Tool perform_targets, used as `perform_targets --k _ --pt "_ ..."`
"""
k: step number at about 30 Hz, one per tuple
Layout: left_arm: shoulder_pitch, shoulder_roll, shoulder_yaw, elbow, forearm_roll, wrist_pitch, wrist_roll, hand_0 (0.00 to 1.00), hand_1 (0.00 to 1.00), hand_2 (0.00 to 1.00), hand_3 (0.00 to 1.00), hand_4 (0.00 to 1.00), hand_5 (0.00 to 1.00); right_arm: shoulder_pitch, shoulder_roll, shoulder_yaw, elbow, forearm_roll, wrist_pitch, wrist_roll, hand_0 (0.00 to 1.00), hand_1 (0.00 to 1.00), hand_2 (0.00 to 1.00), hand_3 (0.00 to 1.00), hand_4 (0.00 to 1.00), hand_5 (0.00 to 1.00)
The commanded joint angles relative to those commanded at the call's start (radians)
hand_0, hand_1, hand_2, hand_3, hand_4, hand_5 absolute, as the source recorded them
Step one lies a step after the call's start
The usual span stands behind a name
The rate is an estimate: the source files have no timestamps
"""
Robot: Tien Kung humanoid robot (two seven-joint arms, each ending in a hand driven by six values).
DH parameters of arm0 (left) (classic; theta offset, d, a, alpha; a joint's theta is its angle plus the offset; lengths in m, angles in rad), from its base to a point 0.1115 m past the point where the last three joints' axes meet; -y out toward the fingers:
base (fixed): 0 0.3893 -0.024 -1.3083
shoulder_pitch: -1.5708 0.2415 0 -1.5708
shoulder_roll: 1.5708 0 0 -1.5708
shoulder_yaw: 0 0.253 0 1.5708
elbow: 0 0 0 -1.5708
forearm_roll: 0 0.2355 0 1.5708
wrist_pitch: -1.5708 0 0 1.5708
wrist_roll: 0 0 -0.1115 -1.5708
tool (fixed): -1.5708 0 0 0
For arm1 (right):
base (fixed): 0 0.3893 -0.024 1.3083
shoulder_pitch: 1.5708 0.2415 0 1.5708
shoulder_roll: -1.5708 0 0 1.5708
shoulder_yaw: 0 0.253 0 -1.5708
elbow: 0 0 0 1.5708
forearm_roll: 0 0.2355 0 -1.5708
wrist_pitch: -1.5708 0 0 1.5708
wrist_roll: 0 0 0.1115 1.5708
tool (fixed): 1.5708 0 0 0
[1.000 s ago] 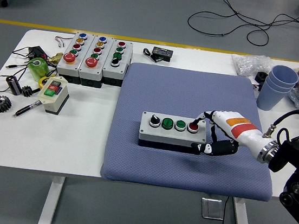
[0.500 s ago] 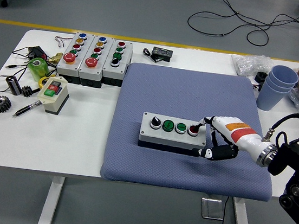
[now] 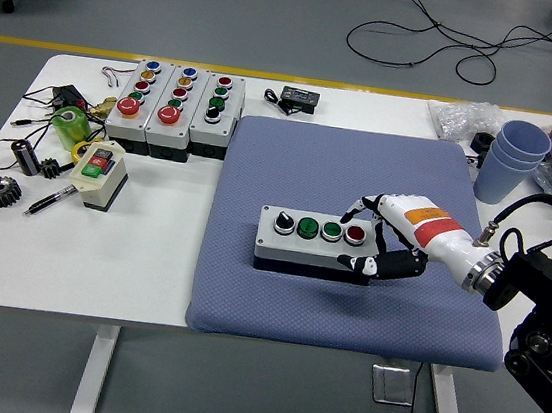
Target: Pick up the button,place it on the desk,press the button,press the button
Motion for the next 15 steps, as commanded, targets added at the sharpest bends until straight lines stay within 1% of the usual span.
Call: perform_targets --k 3,7,15 --pt "0.0 0.0 0.001 0.0 -0.001 0.0 0.0 0.603 0.634 0.682 0.551 0.376 0.71 0.015 0.013 -0.028 -0.014 -0.001 -0.001 -0.002 0.002 0.002 0.217 0.649 0.846 0.419" --pt "0.0 0.0 0.001 0.0 -0.003 0.001 -0.001 0.603 0.634 0.682 0.551 0.376 0.71 0.023 0.02 -0.046 -0.023 -0.002 -0.003 -0.008 0.002 0.002 0.217 0.649 0.846 0.419" --pt "-0.001 0.0 0.003 0.0 -0.006 0.002 -0.002 0.603 0.634 0.681 0.551 0.376 0.709 0.035 0.033 -0.054 -0.044 -0.002 -0.013 -0.02 0.002 0.002 0.217 0.648 0.843 0.418"
